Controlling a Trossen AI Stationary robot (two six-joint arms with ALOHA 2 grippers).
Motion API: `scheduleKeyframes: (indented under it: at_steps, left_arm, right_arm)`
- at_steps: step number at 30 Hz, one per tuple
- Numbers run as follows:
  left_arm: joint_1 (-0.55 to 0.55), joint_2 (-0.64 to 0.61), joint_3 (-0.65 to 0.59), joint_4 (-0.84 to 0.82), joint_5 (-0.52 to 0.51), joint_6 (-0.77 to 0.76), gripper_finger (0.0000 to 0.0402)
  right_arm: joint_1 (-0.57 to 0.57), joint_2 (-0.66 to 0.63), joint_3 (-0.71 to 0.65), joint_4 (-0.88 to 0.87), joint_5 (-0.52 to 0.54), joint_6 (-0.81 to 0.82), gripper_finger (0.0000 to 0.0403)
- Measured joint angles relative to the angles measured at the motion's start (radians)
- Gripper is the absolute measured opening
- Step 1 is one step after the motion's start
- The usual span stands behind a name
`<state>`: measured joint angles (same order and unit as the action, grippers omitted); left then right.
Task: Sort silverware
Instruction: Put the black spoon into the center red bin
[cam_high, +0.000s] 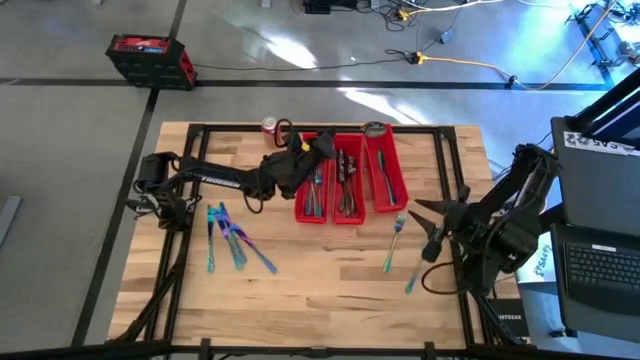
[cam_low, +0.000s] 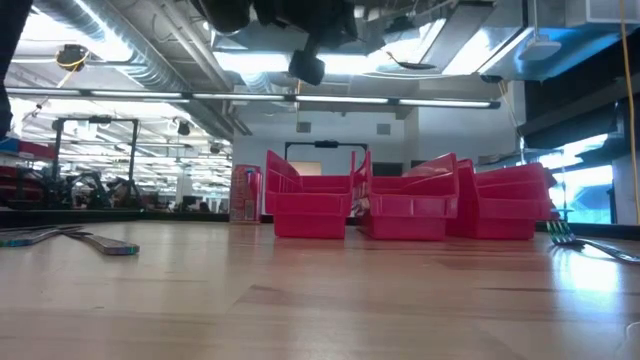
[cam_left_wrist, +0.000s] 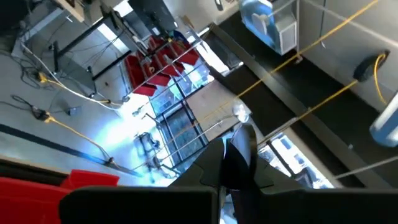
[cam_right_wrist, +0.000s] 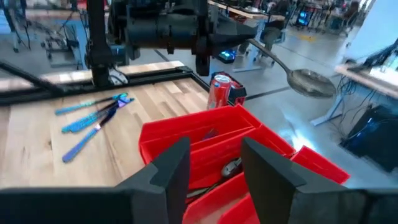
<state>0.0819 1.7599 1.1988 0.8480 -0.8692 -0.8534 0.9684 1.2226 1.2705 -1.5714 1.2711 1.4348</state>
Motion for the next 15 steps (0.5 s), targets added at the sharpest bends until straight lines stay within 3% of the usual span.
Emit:
scheduleKeyframes:
  at_steps: [3,8,11,15]
  left_arm:
    - [0.008,0.0,0.0,0.0,0.026,-0.037,0.0]
    - [0.004,0.0,0.0,-0.007,0.114,0.041,0.0]
    - [0.004,0.0,0.0,-0.009,0.117,0.061,0.0]
    - [0.004,0.0,0.0,-0.012,0.098,0.2,0.0]
  right_arm:
    - [0.0,-0.004,0.0,0.0,0.002,0.008,0.0127]
    - [-0.002,0.0,0.0,0.002,0.018,0.029,0.0127]
    - [-0.002,0.002,0.0,0.002,0.019,0.031,0.0127]
    - [-0.002,-0.001,0.0,0.001,0.021,0.029,0.0127]
